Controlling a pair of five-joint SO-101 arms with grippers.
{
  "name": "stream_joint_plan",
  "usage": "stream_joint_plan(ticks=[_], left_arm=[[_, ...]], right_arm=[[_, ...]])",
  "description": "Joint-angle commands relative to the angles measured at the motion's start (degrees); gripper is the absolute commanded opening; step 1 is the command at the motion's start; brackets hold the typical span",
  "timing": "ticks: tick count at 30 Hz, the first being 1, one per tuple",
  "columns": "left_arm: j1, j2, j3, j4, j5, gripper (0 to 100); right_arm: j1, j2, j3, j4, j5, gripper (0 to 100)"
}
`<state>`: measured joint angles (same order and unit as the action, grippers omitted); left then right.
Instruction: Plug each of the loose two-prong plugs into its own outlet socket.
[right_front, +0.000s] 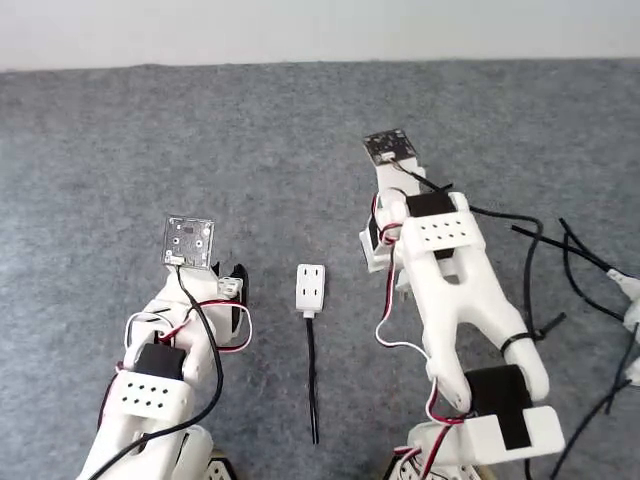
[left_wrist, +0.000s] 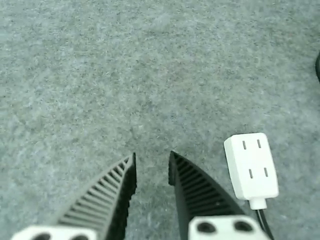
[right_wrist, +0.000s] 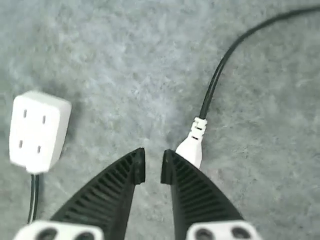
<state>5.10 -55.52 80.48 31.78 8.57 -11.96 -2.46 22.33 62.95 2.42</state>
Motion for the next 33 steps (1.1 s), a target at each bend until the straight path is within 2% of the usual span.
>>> stream_joint_plan(ticks=[1,9,20,24,33], left_arm=[[-0.53,-0.7,-2.95,-1.49,0.7,10],[-0.53,-0.7,-2.86,-1.49,0.7,10],[-0.53,-0.7,-2.59,-1.49,0.7,10],[-0.53,-0.7,-2.59,-1.41,0.7,10],[-0.44,-0.7,-2.51,-1.41,0.62,11]], right_arm=[[2.24,-2.59,0.0,-3.12,-2.02,1.8],[2.59,1.89,1.49,-2.95,0.18,0.9],[10.15,6.99,0.18,-3.21,1.23,0.9],[10.51,10.51,0.18,-3.12,4.48,0.9],[10.51,10.51,-1.76,-1.36,4.22,0.9]])
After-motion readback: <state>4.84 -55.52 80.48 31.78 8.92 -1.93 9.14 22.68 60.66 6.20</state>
